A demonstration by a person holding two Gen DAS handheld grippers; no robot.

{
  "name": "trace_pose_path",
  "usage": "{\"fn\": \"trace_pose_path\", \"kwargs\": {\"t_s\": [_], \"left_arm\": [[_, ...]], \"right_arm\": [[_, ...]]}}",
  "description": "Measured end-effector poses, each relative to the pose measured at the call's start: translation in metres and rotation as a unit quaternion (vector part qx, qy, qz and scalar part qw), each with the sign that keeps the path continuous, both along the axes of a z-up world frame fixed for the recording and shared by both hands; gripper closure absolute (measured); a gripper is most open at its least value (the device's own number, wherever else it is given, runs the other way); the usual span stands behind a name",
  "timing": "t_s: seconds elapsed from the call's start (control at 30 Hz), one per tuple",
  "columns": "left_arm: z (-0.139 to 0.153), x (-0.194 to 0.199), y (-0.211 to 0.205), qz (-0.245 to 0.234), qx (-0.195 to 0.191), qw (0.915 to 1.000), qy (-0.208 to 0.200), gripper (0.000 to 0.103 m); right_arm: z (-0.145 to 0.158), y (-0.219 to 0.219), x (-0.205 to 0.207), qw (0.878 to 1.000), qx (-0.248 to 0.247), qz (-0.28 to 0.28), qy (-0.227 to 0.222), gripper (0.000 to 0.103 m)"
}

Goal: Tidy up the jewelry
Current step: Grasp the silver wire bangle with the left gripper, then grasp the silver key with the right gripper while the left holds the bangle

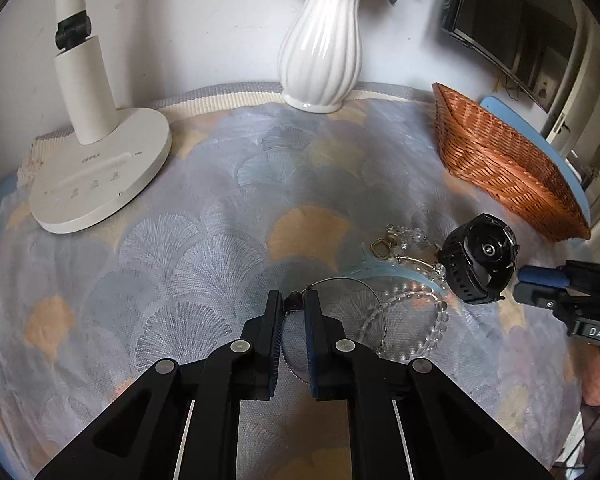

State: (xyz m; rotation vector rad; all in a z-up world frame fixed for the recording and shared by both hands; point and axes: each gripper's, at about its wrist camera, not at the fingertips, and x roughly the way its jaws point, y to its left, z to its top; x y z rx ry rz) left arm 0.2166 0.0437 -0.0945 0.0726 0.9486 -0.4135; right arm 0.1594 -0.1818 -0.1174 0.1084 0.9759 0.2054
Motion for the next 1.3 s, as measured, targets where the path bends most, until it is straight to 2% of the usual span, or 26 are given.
{"fn": "trace_pose_path", "kwargs": {"t_s": [0.23, 0.3, 0.33, 0.37, 0.5, 0.6, 0.67, 0.73, 0.8, 0.9, 0.97, 1.17, 1.3], "left_arm": [[0.000, 0.001, 0.002, 0.000, -0.005, 1.0000, 0.003, 0.093], [0.000, 0.000, 0.003, 0.001, -0.004, 1.0000, 0.002, 0.092], [0.000, 0.000, 0.003, 0.001, -0.003, 1.0000, 0.001, 0.092], [0.000, -0.001, 0.002, 0.001, -0.003, 1.0000, 0.001, 0.092], [0.000, -0.001, 0.002, 0.001, -0.002, 1.0000, 0.001, 0.092], [0.000, -0.001, 0.001, 0.001, 0.000, 1.0000, 0.000, 0.092], [-0.001, -0.001, 0.001, 0.001, 0.001, 1.0000, 0.000, 0.092], [-0.001, -0.001, 0.001, 0.001, 0.001, 1.0000, 0.000, 0.092], [-0.001, -0.001, 0.001, 0.000, 0.002, 1.0000, -0.001, 0.092], [-0.001, -0.001, 0.001, -0.001, 0.002, 1.0000, -0.001, 0.092], [-0.001, -0.001, 0.000, -0.001, 0.003, 1.0000, -0.002, 0.092], [0.001, -0.004, -0.001, -0.002, 0.004, 1.0000, -0.007, 0.092], [0.009, -0.009, 0.001, -0.002, -0.013, 0.9998, -0.012, 0.092]], "right_arm": [[-0.001, 0.019, 0.013, 0.999, -0.046, 0.008, -0.019, 0.067], [-0.002, 0.018, 0.013, 0.998, -0.050, 0.007, -0.023, 0.071], [-0.003, 0.015, 0.012, 0.998, -0.050, -0.001, -0.026, 0.077], [-0.003, 0.012, 0.013, 0.998, -0.052, -0.008, -0.025, 0.079], [-0.002, -0.010, 0.006, 0.998, -0.051, -0.036, -0.022, 0.079], [0.002, -0.012, 0.004, 0.998, -0.048, -0.024, -0.030, 0.079], [0.004, -0.010, 0.005, 0.998, -0.058, -0.023, -0.028, 0.069], [0.003, -0.010, 0.008, 0.998, -0.053, -0.024, -0.025, 0.067], [-0.001, -0.006, 0.016, 0.999, -0.047, -0.022, -0.016, 0.067], [-0.003, 0.000, 0.021, 0.997, -0.065, -0.027, -0.024, 0.067], [-0.003, 0.005, 0.021, 0.996, -0.083, -0.028, -0.031, 0.077], [-0.002, 0.002, 0.006, 0.997, -0.073, -0.020, -0.032, 0.077], [0.002, -0.001, -0.014, 0.997, -0.066, -0.012, -0.032, 0.077]]}}
